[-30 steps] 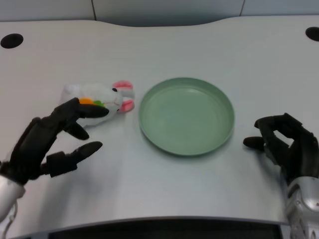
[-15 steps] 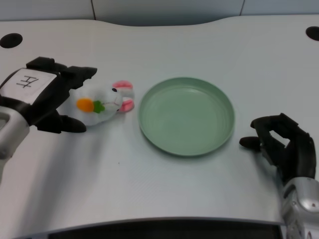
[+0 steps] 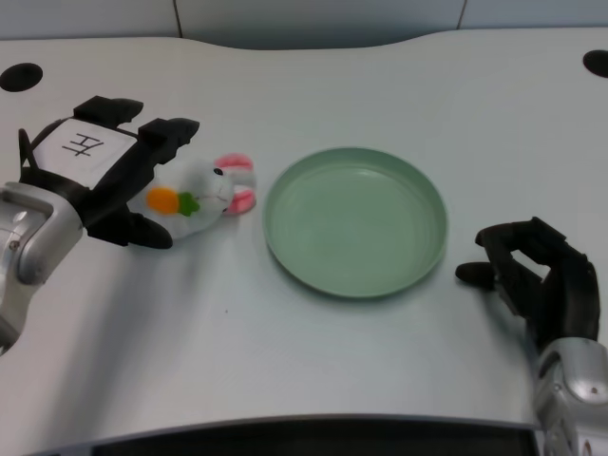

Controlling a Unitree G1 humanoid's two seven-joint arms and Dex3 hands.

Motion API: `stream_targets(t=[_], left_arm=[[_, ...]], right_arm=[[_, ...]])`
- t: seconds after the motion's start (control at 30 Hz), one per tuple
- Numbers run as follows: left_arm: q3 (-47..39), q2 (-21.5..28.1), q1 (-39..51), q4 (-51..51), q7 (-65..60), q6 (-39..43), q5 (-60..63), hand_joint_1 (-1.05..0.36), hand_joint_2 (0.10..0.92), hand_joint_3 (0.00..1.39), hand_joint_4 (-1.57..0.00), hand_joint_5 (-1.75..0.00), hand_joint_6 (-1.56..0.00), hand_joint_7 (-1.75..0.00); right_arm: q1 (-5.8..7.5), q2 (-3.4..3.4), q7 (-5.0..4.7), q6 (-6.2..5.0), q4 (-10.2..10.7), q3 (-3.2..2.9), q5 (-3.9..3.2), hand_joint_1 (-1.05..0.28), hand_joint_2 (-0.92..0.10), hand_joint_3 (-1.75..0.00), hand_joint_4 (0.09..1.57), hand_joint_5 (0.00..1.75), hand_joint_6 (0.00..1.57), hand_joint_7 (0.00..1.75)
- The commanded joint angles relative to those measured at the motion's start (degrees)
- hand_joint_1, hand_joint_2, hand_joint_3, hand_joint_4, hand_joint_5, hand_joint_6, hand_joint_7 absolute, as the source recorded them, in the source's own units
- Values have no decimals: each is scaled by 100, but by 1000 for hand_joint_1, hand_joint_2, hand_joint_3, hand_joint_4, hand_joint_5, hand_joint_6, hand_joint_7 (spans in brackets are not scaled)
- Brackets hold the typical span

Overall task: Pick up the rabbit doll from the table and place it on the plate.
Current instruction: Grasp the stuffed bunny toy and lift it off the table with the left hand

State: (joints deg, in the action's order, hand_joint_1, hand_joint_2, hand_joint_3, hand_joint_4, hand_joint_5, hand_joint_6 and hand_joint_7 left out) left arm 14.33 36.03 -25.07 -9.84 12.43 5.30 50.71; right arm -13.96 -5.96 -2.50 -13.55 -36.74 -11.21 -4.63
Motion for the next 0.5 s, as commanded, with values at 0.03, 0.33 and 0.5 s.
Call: stream_targets(t=[0.03,0.33,0.5], left_arm=[[50,80,-63,-46,-70,-6,11,-940,921,53,0,-60,-117,-4],[879,-368,-1454,-2035,845,-266,321,-999,921,45,1,-2,-43,0],[1260,-626,-2115,-3220,943,-298,268,-1024,921,38,1,1,-14,0]], right_arm=[[-21,11,-21,68,2,9,7,-775,-921,-153,848,887,809,1226],[-6,43,-5,45,2,3,-30,-766,-921,-153,848,871,800,1222],[24,57,31,22,33,-11,-58,-761,-921,-149,856,870,809,1217]])
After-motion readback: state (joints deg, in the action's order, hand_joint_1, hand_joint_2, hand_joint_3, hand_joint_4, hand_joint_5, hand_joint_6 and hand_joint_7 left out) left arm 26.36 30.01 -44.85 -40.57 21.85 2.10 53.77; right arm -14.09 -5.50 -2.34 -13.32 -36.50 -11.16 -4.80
